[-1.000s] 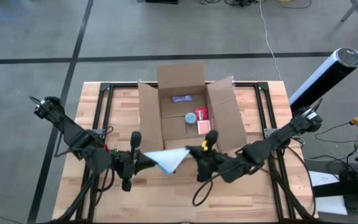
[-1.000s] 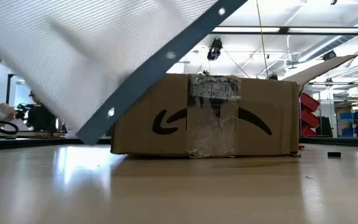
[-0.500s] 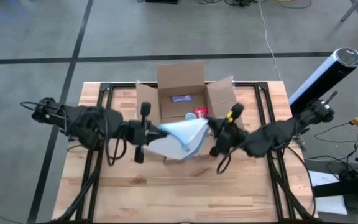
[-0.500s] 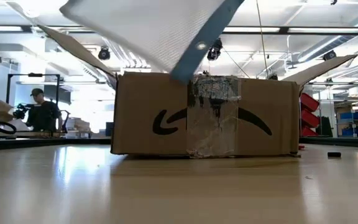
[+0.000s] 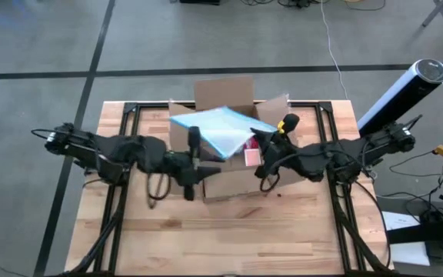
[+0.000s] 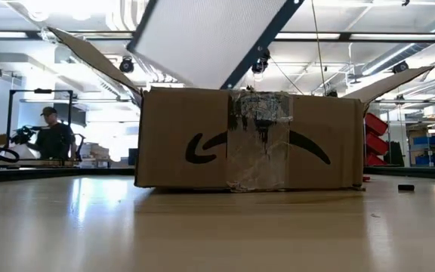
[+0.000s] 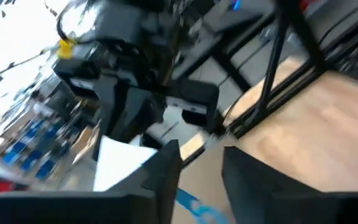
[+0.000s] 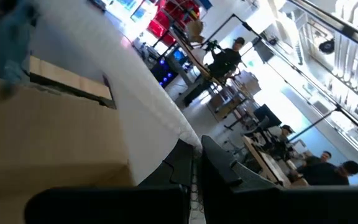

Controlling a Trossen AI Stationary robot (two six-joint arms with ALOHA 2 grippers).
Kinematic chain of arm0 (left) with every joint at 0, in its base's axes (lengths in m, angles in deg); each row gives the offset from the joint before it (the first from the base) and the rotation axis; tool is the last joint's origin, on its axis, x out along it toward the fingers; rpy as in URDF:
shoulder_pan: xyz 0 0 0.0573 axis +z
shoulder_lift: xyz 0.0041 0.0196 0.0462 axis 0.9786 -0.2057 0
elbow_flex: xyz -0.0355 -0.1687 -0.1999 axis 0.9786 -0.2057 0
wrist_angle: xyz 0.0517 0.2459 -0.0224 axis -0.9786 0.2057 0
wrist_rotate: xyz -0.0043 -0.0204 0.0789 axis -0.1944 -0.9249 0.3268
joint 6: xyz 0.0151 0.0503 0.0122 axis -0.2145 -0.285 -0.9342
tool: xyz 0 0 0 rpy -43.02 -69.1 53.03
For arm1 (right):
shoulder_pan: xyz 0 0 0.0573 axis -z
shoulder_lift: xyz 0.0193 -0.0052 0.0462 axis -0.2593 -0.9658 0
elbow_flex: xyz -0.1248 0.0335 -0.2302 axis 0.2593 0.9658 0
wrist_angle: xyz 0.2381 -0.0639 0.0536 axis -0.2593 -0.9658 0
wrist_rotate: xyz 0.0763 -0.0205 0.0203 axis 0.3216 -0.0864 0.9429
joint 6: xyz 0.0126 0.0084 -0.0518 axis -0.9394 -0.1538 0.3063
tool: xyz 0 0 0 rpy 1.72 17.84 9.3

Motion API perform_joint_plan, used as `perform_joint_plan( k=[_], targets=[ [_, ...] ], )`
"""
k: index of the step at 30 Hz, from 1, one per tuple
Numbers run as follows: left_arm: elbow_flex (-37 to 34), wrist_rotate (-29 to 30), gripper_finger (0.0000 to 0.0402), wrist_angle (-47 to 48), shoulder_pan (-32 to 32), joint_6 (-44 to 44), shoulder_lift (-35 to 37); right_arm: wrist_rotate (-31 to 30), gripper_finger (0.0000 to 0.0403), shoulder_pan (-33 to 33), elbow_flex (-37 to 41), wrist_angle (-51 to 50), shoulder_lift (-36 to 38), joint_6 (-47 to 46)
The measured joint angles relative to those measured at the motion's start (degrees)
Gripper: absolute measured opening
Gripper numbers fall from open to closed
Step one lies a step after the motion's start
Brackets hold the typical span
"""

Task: Unpack boxes
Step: Open the transparent blue transparent zip bag

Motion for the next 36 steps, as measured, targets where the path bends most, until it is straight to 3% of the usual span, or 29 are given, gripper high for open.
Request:
perform_joint_plan(
  k=[6, 12, 19, 36],
  targets=[
    [0.0, 13.2, 0.0198, -4.5, 0.2, -2.2, -5.7, 0.8, 0.0000, 0.3, 0.1, -2.7, -2.8, -1.9],
    [0.1, 19.0, 0.0231, -4.7, 0.1, -0.4, -8.3, 0.3, 0.0000, 1.2, 0.1, -5.6, -3.0, -4.6],
    [-0.1, 24.6, 0.0214, -2.5, -0.7, 2.0, -7.8, 0.3, 0.0000, 2.5, 0.1, -8.9, -1.9, -7.4],
    [-0.2, 25.1, 0.0149, 9.6, -1.6, 15.9, -7.3, 0.3, 0.0000, 4.1, 0.1, -10.2, -1.8, -8.0]
  ],
)
